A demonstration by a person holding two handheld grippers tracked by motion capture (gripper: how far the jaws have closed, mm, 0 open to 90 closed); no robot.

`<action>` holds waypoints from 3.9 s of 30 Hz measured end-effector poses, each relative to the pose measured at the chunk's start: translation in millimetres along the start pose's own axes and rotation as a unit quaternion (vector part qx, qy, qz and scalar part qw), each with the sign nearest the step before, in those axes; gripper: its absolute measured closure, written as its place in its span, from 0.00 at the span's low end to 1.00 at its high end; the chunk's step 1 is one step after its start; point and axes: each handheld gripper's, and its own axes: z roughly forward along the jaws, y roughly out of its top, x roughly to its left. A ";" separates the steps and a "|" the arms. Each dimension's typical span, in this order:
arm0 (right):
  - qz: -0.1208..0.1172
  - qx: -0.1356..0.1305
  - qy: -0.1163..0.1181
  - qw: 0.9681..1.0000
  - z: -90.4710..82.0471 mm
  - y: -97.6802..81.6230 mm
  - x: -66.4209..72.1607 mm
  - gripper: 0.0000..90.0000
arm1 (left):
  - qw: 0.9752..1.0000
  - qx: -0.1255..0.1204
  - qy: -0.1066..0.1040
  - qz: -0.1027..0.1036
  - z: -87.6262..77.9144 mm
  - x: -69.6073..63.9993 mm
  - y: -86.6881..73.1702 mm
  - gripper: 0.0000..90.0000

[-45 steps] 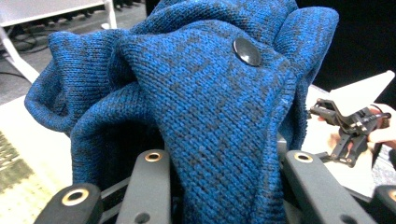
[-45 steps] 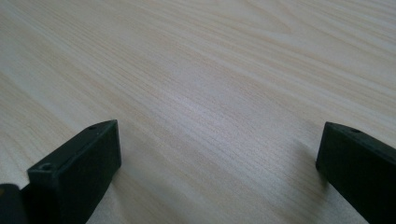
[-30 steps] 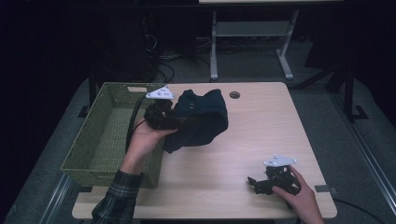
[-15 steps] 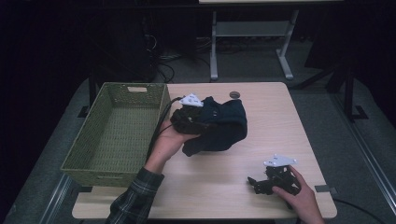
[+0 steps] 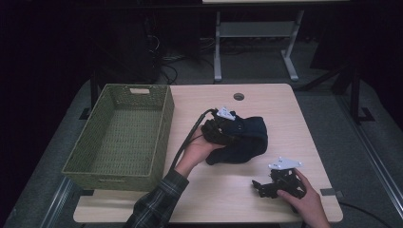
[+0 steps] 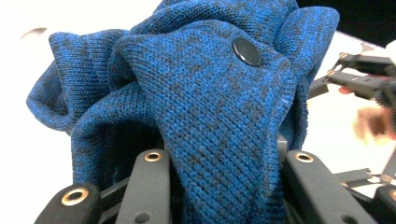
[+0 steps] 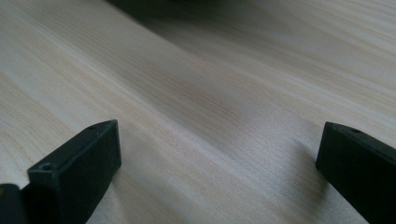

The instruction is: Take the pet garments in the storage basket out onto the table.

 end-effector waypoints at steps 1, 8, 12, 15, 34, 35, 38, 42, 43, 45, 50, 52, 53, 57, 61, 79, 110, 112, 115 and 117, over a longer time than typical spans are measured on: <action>-0.001 0.000 0.000 1.000 0.0 0.0 0.0 0.00 | 1.000 0.006 0.000 0.003 6.2 0.3 -0.7 0.72; -0.002 0.001 0.003 1.000 -0.2 0.0 0.4 0.00 | 0.999 0.028 0.020 0.003 37.1 -2.0 -5.7 0.72; -0.002 -0.001 0.003 1.000 0.1 0.0 0.5 0.00 | 0.999 0.039 0.020 0.002 48.8 -2.1 -8.4 0.72; -0.005 0.000 0.003 1.000 0.0 0.0 0.2 0.00 | 0.998 0.051 0.021 0.004 57.3 -2.9 -10.2 0.71; -0.003 -0.001 0.004 1.000 0.2 -0.1 0.5 0.00 | 0.999 0.044 0.016 0.000 49.6 -2.4 -7.3 0.37; -0.003 -0.001 0.004 1.000 0.2 0.0 0.6 0.00 | 0.999 0.042 0.017 0.000 46.8 -1.9 -6.3 0.35; -0.003 -0.001 0.004 1.000 0.2 -0.1 0.6 0.00 | 0.999 0.030 0.017 -0.005 39.1 -0.5 -3.7 0.30; -0.003 0.000 0.004 1.000 -0.1 0.1 0.6 0.00 | 1.000 0.021 0.015 -0.001 28.0 1.7 -0.5 0.27; -0.002 0.001 0.004 1.000 -0.1 0.1 0.7 0.00 | 1.000 0.019 0.014 -0.001 25.6 1.9 0.1 0.25; -0.002 0.001 0.004 1.000 -0.1 0.1 0.7 0.00 | 1.000 0.013 0.014 0.002 20.6 2.2 0.8 0.23; -0.003 0.001 0.003 1.000 -0.1 0.0 0.6 0.00 | 1.000 0.004 0.017 0.001 7.5 2.8 -0.5 0.19; -0.003 0.001 0.003 1.000 -0.1 0.0 0.6 0.00 | 1.000 -0.002 0.015 -0.001 2.7 2.5 -2.1 0.18; -0.003 0.001 0.003 1.000 -0.1 0.0 0.5 0.00 | 1.000 -0.001 0.014 0.001 -0.2 2.9 -2.8 0.18; -0.004 0.000 0.003 1.000 -0.1 0.0 0.5 0.00 | 1.000 -0.008 0.016 -0.003 -9.7 3.5 -6.3 0.18; -0.004 0.000 0.003 1.000 0.0 0.0 0.4 0.00 | 1.000 -0.011 0.019 -0.006 -18.2 4.5 -10.2 0.17; -0.004 0.000 0.003 1.000 0.0 0.0 0.5 0.00 | 0.999 -0.027 0.039 -0.027 -45.0 6.7 -41.4 0.17; -0.004 0.000 0.003 1.000 0.0 0.0 0.4 0.00 | 0.995 -0.021 0.074 -0.057 -56.6 -13.7 -117.1 0.14; -0.004 0.001 0.003 1.000 -0.1 0.0 0.5 0.00 | 0.995 -0.017 0.075 -0.057 -54.8 -15.2 -121.2 0.14; -0.004 0.001 0.003 1.000 -0.1 0.0 0.4 0.00 | 0.995 -0.013 0.083 -0.061 -50.4 -17.6 -129.3 0.14; -0.004 0.001 0.003 1.000 -0.1 0.0 0.4 0.00 | 0.994 -0.006 0.087 -0.061 -47.2 -18.8 -133.9 0.14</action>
